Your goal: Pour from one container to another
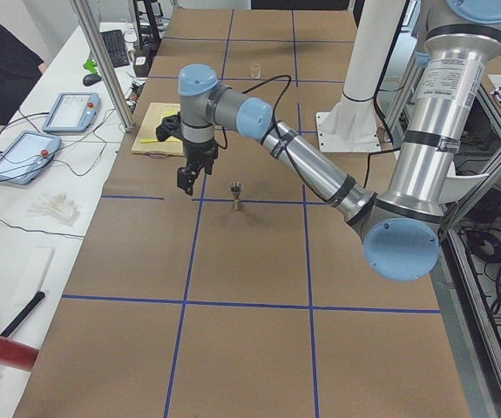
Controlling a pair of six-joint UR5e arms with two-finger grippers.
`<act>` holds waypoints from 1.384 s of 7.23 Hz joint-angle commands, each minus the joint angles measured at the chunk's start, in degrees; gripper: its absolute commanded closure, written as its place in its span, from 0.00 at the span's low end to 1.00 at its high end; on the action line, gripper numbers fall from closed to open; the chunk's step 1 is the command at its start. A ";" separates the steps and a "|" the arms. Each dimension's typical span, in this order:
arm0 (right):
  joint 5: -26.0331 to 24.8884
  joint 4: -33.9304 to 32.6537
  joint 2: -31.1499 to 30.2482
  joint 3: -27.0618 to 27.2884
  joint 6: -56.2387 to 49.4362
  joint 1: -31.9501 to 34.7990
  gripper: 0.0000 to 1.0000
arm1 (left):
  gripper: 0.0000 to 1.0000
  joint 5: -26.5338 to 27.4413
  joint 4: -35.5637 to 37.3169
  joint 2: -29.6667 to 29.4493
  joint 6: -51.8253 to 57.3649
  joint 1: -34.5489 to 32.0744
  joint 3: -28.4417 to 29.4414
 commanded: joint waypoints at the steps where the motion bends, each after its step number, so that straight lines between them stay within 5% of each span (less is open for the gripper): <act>1: -1.90 0.12 0.48 -1.41 0.69 1.18 0.00 | 0.00 -0.39 -5.81 2.50 3.01 -4.09 8.65; 3: -6.13 0.65 1.61 -7.62 0.60 1.27 0.00 | 0.00 -0.73 -7.05 6.82 4.16 -6.20 10.59; 7: -0.78 0.56 2.32 -11.69 0.95 6.00 0.00 | 0.00 -3.28 -8.27 10.05 5.21 -8.92 16.31; 10: 0.80 0.56 2.24 -13.89 0.87 9.35 0.00 | 0.00 -6.97 -16.62 14.83 4.61 -9.90 17.72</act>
